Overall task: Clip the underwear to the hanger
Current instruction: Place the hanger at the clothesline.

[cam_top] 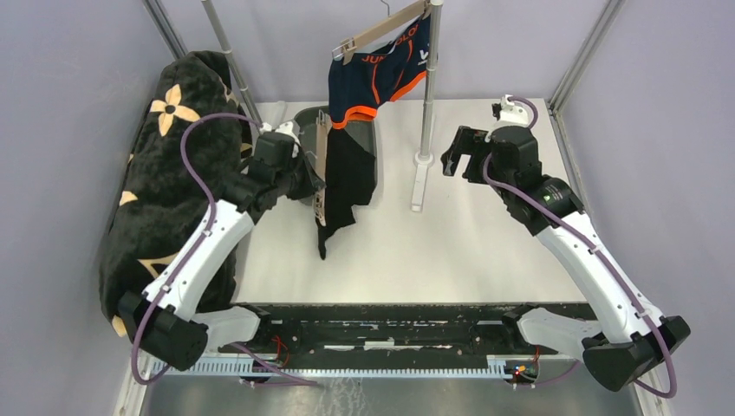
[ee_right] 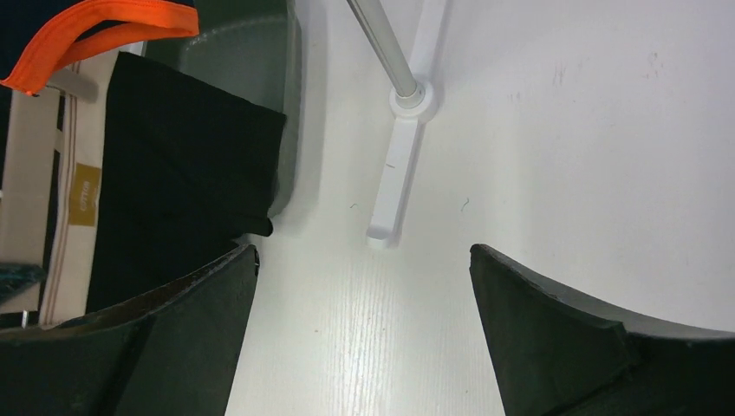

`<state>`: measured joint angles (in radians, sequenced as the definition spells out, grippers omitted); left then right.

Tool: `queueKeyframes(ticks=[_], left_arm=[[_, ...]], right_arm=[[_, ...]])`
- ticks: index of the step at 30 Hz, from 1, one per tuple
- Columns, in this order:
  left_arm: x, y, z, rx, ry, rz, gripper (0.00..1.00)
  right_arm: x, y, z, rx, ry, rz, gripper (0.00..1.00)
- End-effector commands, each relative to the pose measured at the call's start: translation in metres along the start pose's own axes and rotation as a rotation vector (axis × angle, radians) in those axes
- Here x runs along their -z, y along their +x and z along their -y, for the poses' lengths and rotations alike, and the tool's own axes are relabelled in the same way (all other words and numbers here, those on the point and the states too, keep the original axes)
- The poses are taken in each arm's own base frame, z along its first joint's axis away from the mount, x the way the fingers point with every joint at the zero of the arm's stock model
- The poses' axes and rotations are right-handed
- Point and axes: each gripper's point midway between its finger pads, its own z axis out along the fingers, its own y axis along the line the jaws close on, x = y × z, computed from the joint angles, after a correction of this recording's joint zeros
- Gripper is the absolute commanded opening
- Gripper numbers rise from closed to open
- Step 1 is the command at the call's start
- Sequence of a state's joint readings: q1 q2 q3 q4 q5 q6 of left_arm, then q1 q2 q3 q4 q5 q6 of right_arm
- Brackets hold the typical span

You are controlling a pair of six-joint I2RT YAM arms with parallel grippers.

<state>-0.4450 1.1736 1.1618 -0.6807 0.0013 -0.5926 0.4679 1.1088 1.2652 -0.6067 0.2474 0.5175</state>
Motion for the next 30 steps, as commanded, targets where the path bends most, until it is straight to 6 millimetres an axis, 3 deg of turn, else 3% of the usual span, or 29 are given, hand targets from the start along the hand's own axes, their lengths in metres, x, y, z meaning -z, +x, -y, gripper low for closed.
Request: queueKeyframes(ticks=[1, 7, 8, 11, 16, 23, 30], left_arm=[[0.001, -0.052, 0.003, -0.084, -0.012, 0.061, 0.03], [-0.030, -0.122, -0.003, -0.107, -0.046, 0.071, 0.03], [-0.030, -0.143, 0.000, -0.121, -0.043, 0.100, 0.03], [-0.036, -0.180, 0.008, -0.178, -0.026, 0.134, 0.03], [-0.039, -0.229, 0.032, -0.280, 0.037, 0.204, 0.03], [-0.026, -0.260, 0.067, -0.376, 0.178, 0.340, 0.03], [-0.004, -0.283, 0.077, -0.411, 0.196, 0.481, 0.03]], right_arm=[[-0.007, -0.013, -0.006, 0.025, -0.035, 0.024, 1.00], [-0.022, -0.024, 0.003, 0.057, -0.001, 0.009, 1.00], [-0.025, -0.026, 0.004, 0.063, -0.001, 0.009, 1.00], [-0.034, -0.028, 0.010, 0.072, 0.021, 0.005, 1.00], [-0.051, -0.029, 0.017, 0.081, 0.054, -0.022, 1.00], [-0.063, -0.032, 0.018, 0.096, 0.057, -0.023, 1.00], [-0.069, -0.029, 0.019, 0.104, 0.056, -0.035, 1.00]])
